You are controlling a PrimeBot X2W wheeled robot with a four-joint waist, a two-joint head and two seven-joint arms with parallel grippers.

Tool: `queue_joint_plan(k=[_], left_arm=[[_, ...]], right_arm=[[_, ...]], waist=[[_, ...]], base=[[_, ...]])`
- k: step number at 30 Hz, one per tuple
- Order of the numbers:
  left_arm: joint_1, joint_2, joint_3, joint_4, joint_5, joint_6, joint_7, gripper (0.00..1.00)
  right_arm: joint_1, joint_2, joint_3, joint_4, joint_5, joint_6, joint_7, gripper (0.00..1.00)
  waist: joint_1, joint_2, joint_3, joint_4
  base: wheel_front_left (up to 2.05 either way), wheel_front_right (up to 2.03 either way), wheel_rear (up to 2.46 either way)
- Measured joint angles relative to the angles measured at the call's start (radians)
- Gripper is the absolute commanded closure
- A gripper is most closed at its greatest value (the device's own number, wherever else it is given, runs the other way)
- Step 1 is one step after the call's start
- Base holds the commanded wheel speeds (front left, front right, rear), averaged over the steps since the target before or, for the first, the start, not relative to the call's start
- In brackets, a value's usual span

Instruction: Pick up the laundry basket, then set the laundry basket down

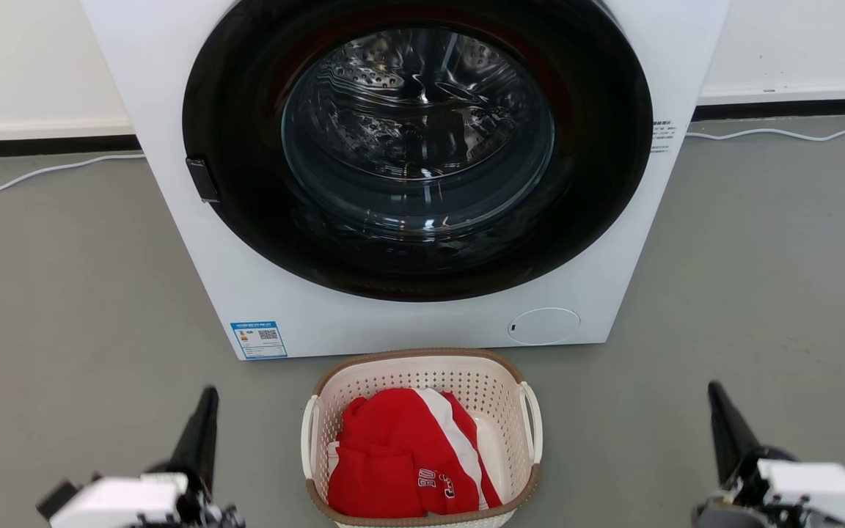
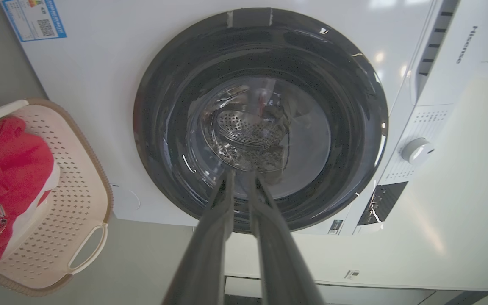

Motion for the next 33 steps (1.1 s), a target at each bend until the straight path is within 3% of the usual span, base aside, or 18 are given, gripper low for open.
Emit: queue_joint_plan(k=[1,2,15,19,33], left_arm=[[0.0,0.0,0.0,0.0,0.0,0.0,0.0,1.0],[0.011,-0.003,-0.001,0.012,0.0,0.0,0.0,0.0],[0.04,-0.004,-0.025,0.004,0.002,0.001,-0.032,0.0],[0.044,0.001,-0.043,0.003,0.075,0.001,-0.066,0.0],[0.059,0.0,-0.033,0.0,0.273,0.001,-0.107,0.0]], right_arm=[[0.0,0.0,0.0,0.0,0.0,0.0,0.0,1.0],[0.009,0.004,0.001,0.014,0.0,0.0,0.0,0.0],[0.036,0.008,0.014,0.001,-0.002,-0.001,-0.025,0.0],[0.037,-0.02,0.043,-0.019,-0.085,-0.001,-0.063,0.0],[0.06,-0.022,0.053,-0.043,-0.31,-0.001,-0.1,0.0]], waist=[[0.0,0.0,0.0,0.0],[0.0,0.0,0.0,0.0],[0.0005,0.0,0.001,0.0],[0.0003,-0.0001,0.0,-0.002],[0.0002,0.0,-0.002,-0.005]], base=[[0.0,0.0,0.0],[0.0,0.0,0.0],[0.0,0.0,0.0],[0.0,0.0,0.0],[0.0,0.0,0.0]])
